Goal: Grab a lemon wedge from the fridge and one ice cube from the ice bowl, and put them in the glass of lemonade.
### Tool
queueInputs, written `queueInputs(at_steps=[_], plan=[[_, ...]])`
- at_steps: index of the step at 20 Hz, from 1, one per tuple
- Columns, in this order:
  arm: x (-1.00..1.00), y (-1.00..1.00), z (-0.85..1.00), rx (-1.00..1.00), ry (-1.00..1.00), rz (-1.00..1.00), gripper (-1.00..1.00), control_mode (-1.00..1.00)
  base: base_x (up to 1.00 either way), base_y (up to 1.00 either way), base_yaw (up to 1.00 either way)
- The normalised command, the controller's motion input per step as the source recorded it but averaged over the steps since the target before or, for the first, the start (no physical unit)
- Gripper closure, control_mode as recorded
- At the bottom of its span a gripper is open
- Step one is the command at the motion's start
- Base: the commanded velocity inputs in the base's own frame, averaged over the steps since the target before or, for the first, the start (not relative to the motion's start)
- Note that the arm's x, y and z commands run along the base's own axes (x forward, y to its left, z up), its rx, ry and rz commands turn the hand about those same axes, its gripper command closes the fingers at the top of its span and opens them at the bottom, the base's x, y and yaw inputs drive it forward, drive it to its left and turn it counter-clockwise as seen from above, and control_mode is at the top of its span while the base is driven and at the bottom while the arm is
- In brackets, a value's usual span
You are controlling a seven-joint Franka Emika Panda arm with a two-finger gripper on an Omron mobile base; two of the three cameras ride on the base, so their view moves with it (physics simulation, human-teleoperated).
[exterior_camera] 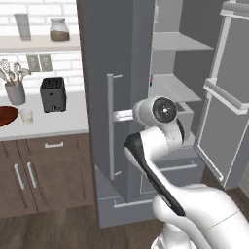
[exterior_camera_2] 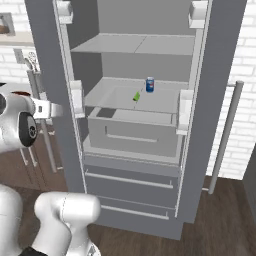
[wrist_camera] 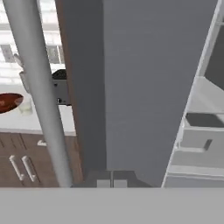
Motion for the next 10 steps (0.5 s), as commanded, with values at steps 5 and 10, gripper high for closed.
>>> queueInputs(at_steps=[5,10], plan=[[-0.86,-0.01,1.0,0.05,-0.31,0.1,1.0,-1.0,0.0,0.0,0.0],[-0.12,-0.57,0.78,0.08,-0.01,0.01,1.0,-1.0,0.0,0.0,0.0]])
